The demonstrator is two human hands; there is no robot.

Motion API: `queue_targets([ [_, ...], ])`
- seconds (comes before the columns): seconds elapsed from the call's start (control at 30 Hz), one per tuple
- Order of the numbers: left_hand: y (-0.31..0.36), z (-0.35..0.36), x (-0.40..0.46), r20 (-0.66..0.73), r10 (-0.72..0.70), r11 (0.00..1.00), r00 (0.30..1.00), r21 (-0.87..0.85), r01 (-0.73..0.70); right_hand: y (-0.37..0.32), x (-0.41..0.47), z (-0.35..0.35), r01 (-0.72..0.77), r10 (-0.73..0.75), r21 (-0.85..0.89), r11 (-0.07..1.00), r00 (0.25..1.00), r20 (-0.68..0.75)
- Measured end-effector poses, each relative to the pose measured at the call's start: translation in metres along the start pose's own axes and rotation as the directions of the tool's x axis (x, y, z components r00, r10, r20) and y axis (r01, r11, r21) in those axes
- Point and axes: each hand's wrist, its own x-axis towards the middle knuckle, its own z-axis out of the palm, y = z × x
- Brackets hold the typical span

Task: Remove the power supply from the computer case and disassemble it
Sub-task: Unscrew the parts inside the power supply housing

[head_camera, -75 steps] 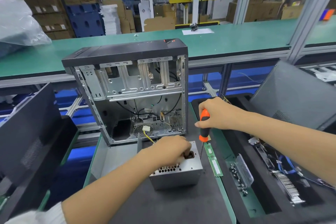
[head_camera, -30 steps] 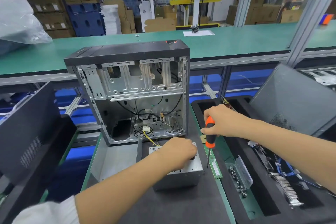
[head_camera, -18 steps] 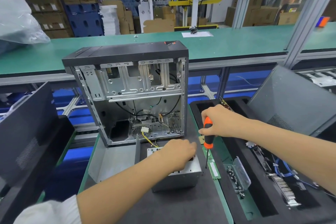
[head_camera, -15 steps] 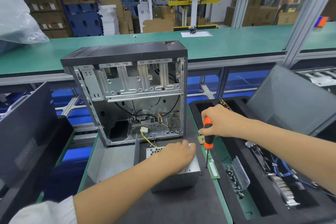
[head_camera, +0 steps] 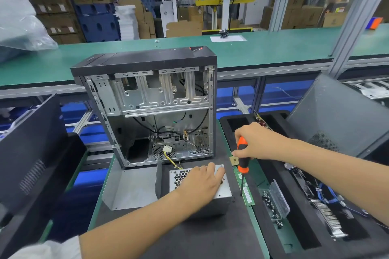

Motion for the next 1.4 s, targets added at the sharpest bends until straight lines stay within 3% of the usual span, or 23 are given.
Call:
queue_targets([
  [0.13,0.007,0.001,0.001,0.032,-0.029,1.000,0.999,-0.009,0.029,0.000,0.001,0.000,-0.003,0.003,0.009,1.000,1.000,0.008],
  [0.27,0.014,-0.007,0.003,0.135,-0.158,0.986,0.978,-0.029,0.163,-0.002,0.002,-0.001,0.009,-0.009,-0.002,1.000,1.000,0.014],
  [0.4,0.016,-0.008,0.007,0.221,-0.149,0.984,0.964,-0.059,0.166,-0.004,0.003,0.000,0.020,-0.020,0.000,1.000,1.000,0.008],
  [0.6,0.015,0.004,0.014,0.164,-0.154,0.987,0.974,-0.021,0.160,-0.004,0.003,0.003,0.036,-0.036,-0.016,0.999,0.999,-0.011],
  [0.7,0.007,0.007,0.014,0.165,-0.110,0.987,0.980,-0.097,0.128,-0.001,0.002,0.003,0.033,-0.033,0.001,0.999,0.999,-0.005],
  [0.8,-0.019,0.017,0.013,0.139,-0.205,0.947,0.969,-0.222,0.232,0.001,0.002,0.000,0.023,-0.023,-0.001,1.000,1.000,-0.002],
  [0.9,-0.055,0.025,-0.002,0.078,-0.395,0.811,0.915,-0.438,0.387,-0.001,0.004,-0.006,0.017,-0.017,-0.001,1.000,1.000,-0.012],
  [1.07,-0.094,0.067,-0.073,0.132,-0.640,0.399,0.757,-0.785,0.474,-0.006,0.012,0.000,-0.026,0.024,0.120,0.992,1.000,0.013],
  [1.2,-0.079,0.117,-0.144,0.313,-0.720,0.109,0.619,-0.830,0.547,0.000,0.018,0.018,-0.145,0.155,0.282,0.948,0.988,-0.017],
  [1.3,-0.064,0.142,-0.177,0.453,-0.753,-0.120,0.478,-0.808,0.577,0.008,0.018,0.039,-0.193,0.265,0.513,0.837,0.962,-0.070],
  [1.4,-0.056,0.154,-0.192,0.495,-0.762,-0.201,0.418,-0.794,0.574,0.009,0.017,0.063,-0.152,0.335,0.663,0.733,0.929,-0.157],
])
